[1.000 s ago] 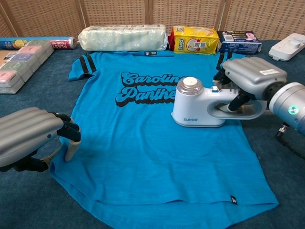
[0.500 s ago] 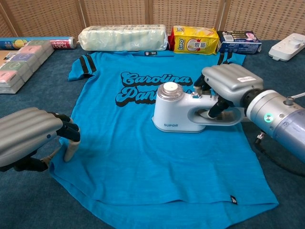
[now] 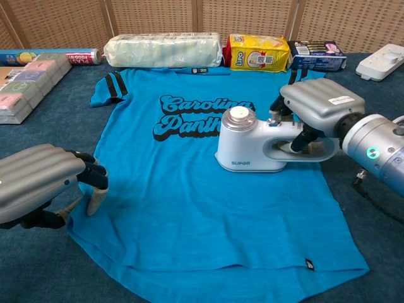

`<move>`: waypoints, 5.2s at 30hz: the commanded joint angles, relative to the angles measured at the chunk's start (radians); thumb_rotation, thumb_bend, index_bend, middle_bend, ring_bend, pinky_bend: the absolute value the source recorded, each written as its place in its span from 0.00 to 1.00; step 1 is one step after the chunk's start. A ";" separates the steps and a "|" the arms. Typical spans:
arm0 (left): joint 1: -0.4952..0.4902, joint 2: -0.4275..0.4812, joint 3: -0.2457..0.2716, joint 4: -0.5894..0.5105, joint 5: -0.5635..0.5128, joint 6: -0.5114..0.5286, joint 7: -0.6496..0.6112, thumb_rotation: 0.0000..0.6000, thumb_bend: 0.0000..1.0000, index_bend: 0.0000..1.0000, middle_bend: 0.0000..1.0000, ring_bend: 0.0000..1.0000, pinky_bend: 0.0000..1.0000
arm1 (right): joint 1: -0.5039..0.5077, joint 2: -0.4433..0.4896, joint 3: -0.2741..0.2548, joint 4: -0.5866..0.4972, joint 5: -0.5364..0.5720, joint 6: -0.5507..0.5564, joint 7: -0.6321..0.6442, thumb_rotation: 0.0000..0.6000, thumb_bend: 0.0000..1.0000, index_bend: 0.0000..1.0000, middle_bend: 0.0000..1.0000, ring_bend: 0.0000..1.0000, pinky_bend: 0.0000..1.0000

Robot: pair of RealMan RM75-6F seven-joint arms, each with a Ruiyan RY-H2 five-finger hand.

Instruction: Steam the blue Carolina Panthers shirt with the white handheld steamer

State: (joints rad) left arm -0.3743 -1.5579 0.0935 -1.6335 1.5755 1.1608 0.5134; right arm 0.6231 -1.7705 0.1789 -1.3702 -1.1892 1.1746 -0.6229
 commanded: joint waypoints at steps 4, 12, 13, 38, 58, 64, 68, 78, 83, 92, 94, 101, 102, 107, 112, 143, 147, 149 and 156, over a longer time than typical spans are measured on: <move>-0.001 -0.003 -0.001 0.000 -0.002 -0.003 0.004 1.00 0.56 0.61 0.45 0.32 0.33 | -0.013 0.017 -0.005 0.004 0.007 0.001 0.007 1.00 0.33 0.66 0.72 0.79 0.77; -0.001 0.000 -0.003 -0.002 -0.005 -0.004 0.008 1.00 0.56 0.61 0.45 0.32 0.33 | -0.008 0.009 -0.026 -0.028 -0.024 -0.009 0.007 1.00 0.34 0.66 0.72 0.79 0.77; -0.001 0.000 -0.003 -0.001 -0.006 -0.004 0.007 1.00 0.56 0.61 0.45 0.32 0.33 | -0.007 0.008 -0.027 -0.034 -0.026 -0.009 0.002 1.00 0.34 0.66 0.72 0.79 0.77; -0.004 -0.001 -0.002 0.013 -0.003 -0.009 -0.008 1.00 0.56 0.61 0.45 0.32 0.33 | -0.040 0.020 -0.132 -0.212 -0.072 -0.023 -0.068 1.00 0.33 0.66 0.72 0.79 0.77; -0.004 -0.003 -0.002 0.014 -0.006 -0.012 -0.005 1.00 0.56 0.61 0.45 0.32 0.33 | -0.059 0.042 -0.163 -0.270 -0.081 -0.042 -0.087 1.00 0.33 0.66 0.72 0.79 0.77; -0.005 -0.003 -0.003 0.014 -0.008 -0.014 -0.002 1.00 0.56 0.61 0.45 0.32 0.33 | -0.052 0.037 -0.128 -0.238 -0.068 -0.043 -0.075 1.00 0.33 0.66 0.72 0.79 0.77; -0.005 -0.004 -0.004 0.014 -0.009 -0.014 -0.001 1.00 0.56 0.61 0.45 0.32 0.33 | -0.044 0.033 -0.103 -0.204 -0.055 -0.048 -0.070 1.00 0.33 0.66 0.72 0.79 0.77; -0.005 -0.005 -0.006 0.012 -0.014 -0.015 0.003 1.00 0.56 0.61 0.45 0.32 0.33 | -0.025 0.022 -0.050 -0.110 -0.016 -0.060 -0.045 1.00 0.33 0.66 0.72 0.79 0.77; -0.006 -0.005 -0.007 0.012 -0.017 -0.016 0.005 1.00 0.56 0.61 0.45 0.32 0.33 | -0.016 0.014 -0.028 -0.055 -0.003 -0.063 -0.031 1.00 0.33 0.66 0.72 0.79 0.77; -0.008 -0.007 -0.010 0.011 -0.023 -0.021 0.009 1.00 0.56 0.61 0.45 0.32 0.33 | 0.006 0.000 0.024 0.048 0.030 -0.068 0.005 1.00 0.33 0.66 0.72 0.79 0.77; -0.009 -0.008 -0.010 0.011 -0.024 -0.021 0.010 1.00 0.56 0.61 0.45 0.32 0.33 | 0.010 -0.002 0.030 0.066 0.034 -0.068 0.008 1.00 0.33 0.66 0.72 0.79 0.77; -0.009 -0.009 -0.010 0.009 -0.025 -0.022 0.014 1.00 0.56 0.61 0.45 0.32 0.33 | 0.020 -0.012 0.043 0.107 0.050 -0.073 0.014 1.00 0.33 0.66 0.72 0.79 0.77; -0.009 -0.009 -0.010 0.009 -0.026 -0.022 0.014 1.00 0.56 0.61 0.45 0.32 0.33 | 0.020 -0.013 0.044 0.110 0.051 -0.073 0.016 1.00 0.33 0.66 0.72 0.79 0.77; -0.009 -0.008 -0.010 0.010 -0.028 -0.022 0.015 1.00 0.56 0.61 0.45 0.32 0.33 | 0.025 -0.010 0.037 0.110 0.041 -0.071 0.017 1.00 0.33 0.66 0.72 0.79 0.77; -0.011 -0.012 -0.010 0.012 -0.028 -0.025 0.015 1.00 0.56 0.61 0.45 0.32 0.33 | 0.027 0.000 0.022 0.073 0.018 -0.067 0.010 1.00 0.33 0.66 0.72 0.79 0.77; -0.013 -0.016 -0.009 0.019 -0.028 -0.024 0.009 1.00 0.56 0.61 0.45 0.32 0.33 | 0.022 0.033 -0.014 0.009 0.009 -0.067 -0.035 1.00 0.32 0.66 0.72 0.79 0.76; -0.014 -0.017 -0.009 0.018 -0.030 -0.025 0.010 1.00 0.56 0.61 0.46 0.32 0.33 | 0.025 0.037 -0.003 0.038 0.014 -0.064 -0.030 1.00 0.32 0.66 0.72 0.79 0.76; -0.014 -0.017 -0.009 0.018 -0.030 -0.025 0.010 1.00 0.56 0.61 0.45 0.32 0.33 | 0.027 0.041 0.004 0.054 0.020 -0.065 -0.029 1.00 0.32 0.66 0.72 0.79 0.76; -0.014 -0.017 -0.010 0.018 -0.032 -0.025 0.012 1.00 0.56 0.61 0.45 0.32 0.33 | 0.034 0.049 0.023 0.094 0.045 -0.074 -0.025 1.00 0.32 0.66 0.72 0.79 0.76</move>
State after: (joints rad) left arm -0.3882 -1.5754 0.0834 -1.6152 1.5436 1.1361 0.5255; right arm 0.6564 -1.7221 0.2001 -1.2785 -1.1465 1.1021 -0.6487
